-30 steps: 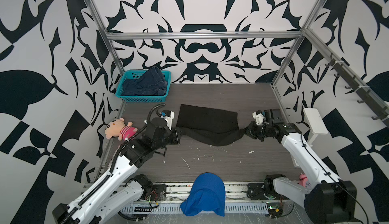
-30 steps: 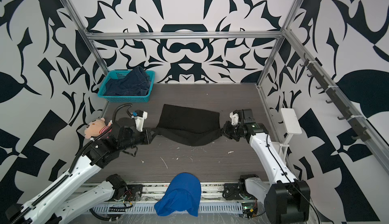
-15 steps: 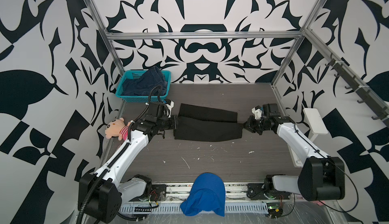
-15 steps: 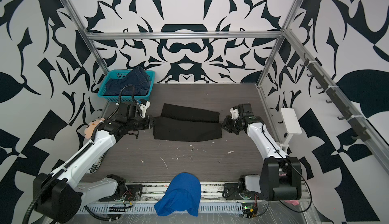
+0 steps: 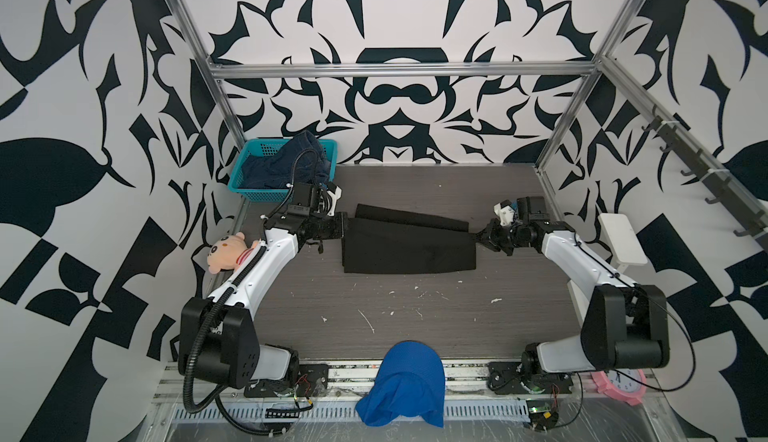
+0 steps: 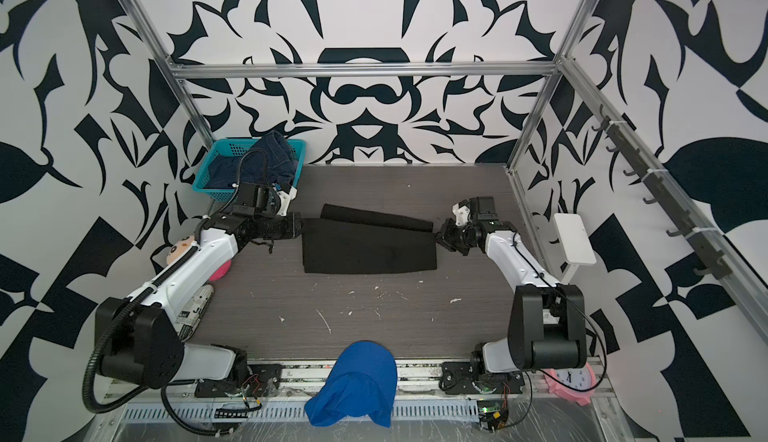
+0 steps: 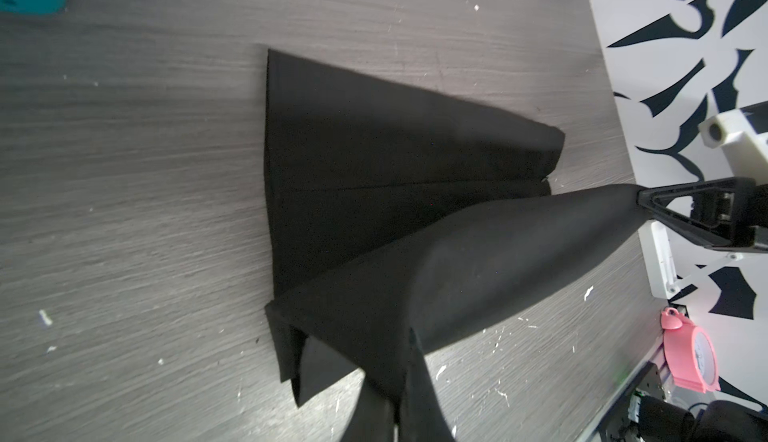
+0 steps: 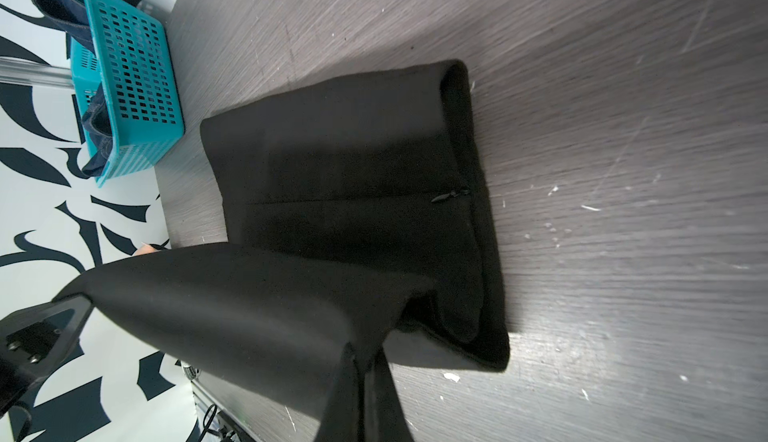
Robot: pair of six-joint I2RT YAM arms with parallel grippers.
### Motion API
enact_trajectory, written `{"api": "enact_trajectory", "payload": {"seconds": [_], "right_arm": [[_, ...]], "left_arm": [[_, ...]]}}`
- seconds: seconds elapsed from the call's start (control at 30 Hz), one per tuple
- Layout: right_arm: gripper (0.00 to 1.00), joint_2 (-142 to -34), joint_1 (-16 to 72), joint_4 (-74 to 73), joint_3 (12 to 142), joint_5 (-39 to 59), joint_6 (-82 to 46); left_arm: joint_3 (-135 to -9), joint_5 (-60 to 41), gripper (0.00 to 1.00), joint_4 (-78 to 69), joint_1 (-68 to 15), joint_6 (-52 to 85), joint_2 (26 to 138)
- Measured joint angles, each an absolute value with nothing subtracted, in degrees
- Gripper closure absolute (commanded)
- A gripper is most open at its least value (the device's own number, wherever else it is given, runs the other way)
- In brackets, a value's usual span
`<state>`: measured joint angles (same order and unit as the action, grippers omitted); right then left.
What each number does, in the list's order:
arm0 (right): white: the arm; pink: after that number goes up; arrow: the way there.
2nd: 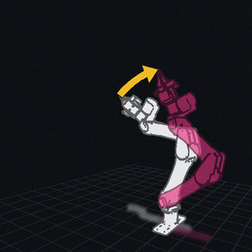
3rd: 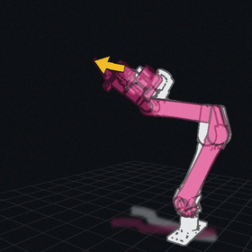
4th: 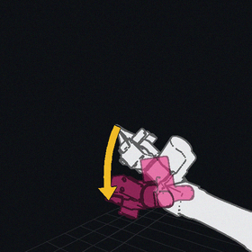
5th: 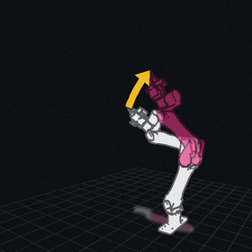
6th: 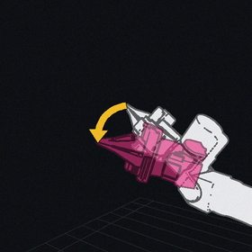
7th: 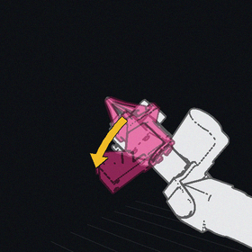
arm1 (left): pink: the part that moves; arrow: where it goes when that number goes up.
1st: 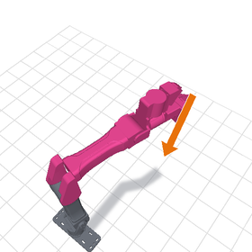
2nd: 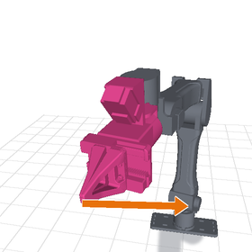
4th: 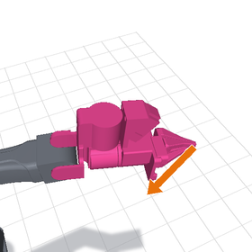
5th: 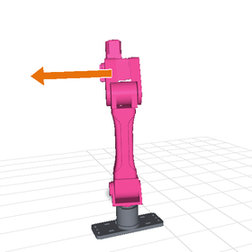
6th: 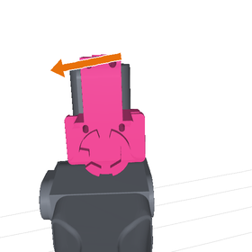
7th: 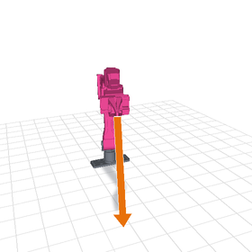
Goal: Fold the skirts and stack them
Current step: 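Lift the near edge with both grippers and fold it toward the far edge, then lay the folded edge down on the far half and open both grippers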
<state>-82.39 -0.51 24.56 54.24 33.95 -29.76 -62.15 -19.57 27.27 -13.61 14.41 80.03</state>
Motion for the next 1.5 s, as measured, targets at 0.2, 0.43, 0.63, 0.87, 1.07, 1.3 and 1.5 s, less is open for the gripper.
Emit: {"api": "enact_trajectory", "payload": {"seconds": [0.2,0.43,0.63,0.87,1.07,1.3,1.5], "right_arm": [[1.0,-83.66,-0.75,21.02,54.26,34.83,-32.23],[1.0,-87.15,-1.1,17.06,55.86,34.94,-34.72],[1.0,-91.2,-1.8,14.55,57.41,35.03,-36.12],[1.0,-94.76,-1.91,13.15,60.58,35.44,-37.12],[1.0,-98.87,-2.11,12.12,63.46,35.64,-37.63],[1.0,-104.14,-2.11,11.75,66.39,35.73,-37.82],[1.0,-107.5,-2.11,11.29,67.18,35.77,-37.85]], "left_arm": [[-64.05,-20.27,1.0,27.92,-13.19,13.39,82.98],[-71.29,-20.6,1.0,27.66,-12.84,12.27,89.82],[-76.82,-20.47,1.0,28.34,-12.8,10.59,95.5],[-83.22,-20.32,1.0,30.15,-12.43,8.27,100.71],[-88.4,-19.75,1.0,32.03,-12.34,6.26,105.75],[-93.91,-19.16,1.0,33.3,-12.16,4.58,112.44],[-98.74,-18.57,1.0,35.35,-12.16,3.14,117.91]]}}
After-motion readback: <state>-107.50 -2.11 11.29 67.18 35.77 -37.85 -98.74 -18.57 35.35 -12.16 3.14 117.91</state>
